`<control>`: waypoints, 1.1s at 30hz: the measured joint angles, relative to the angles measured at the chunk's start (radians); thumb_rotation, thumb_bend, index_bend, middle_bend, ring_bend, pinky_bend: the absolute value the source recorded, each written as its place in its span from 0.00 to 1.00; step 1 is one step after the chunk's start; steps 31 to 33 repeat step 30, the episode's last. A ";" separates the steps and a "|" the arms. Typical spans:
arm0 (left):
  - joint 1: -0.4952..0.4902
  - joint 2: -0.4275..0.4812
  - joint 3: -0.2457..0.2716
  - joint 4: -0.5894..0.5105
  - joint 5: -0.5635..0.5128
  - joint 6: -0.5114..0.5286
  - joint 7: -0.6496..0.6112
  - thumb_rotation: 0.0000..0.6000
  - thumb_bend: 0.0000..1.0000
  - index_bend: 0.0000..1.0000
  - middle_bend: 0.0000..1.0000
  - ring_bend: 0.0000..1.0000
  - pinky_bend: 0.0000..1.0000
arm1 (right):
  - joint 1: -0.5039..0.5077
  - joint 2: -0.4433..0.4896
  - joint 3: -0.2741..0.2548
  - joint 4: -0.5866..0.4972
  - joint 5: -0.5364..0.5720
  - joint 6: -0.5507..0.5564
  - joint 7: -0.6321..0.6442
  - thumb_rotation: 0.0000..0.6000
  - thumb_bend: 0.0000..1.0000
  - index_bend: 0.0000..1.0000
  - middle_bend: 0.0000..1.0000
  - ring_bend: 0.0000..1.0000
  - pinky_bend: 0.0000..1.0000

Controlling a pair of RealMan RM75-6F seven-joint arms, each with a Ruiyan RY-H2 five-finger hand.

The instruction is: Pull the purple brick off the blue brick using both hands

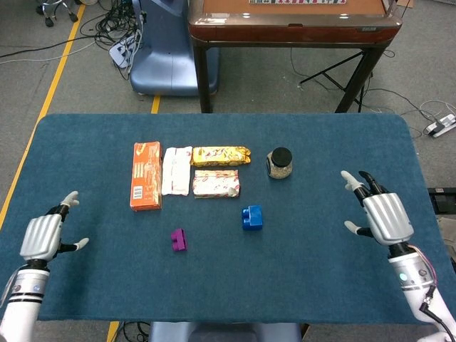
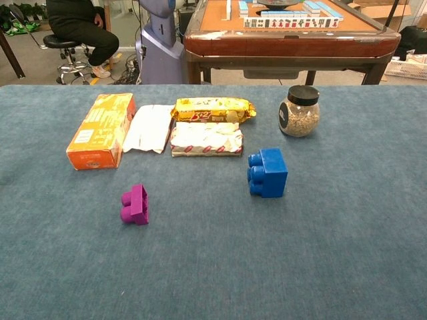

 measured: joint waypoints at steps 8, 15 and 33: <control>0.107 0.128 0.026 -0.018 0.009 0.047 -0.079 1.00 0.13 0.14 0.21 0.25 0.44 | -0.125 0.050 -0.034 0.023 -0.042 0.095 0.097 1.00 0.00 0.16 0.31 0.31 0.38; 0.190 0.146 0.061 0.042 0.056 0.101 -0.112 1.00 0.13 0.15 0.19 0.23 0.43 | -0.213 0.072 -0.042 0.052 -0.062 0.160 0.175 1.00 0.00 0.18 0.31 0.31 0.38; 0.226 0.090 0.045 0.100 0.127 0.122 -0.098 1.00 0.13 0.17 0.19 0.23 0.42 | -0.259 0.062 -0.015 0.088 -0.077 0.137 0.219 1.00 0.00 0.20 0.31 0.31 0.38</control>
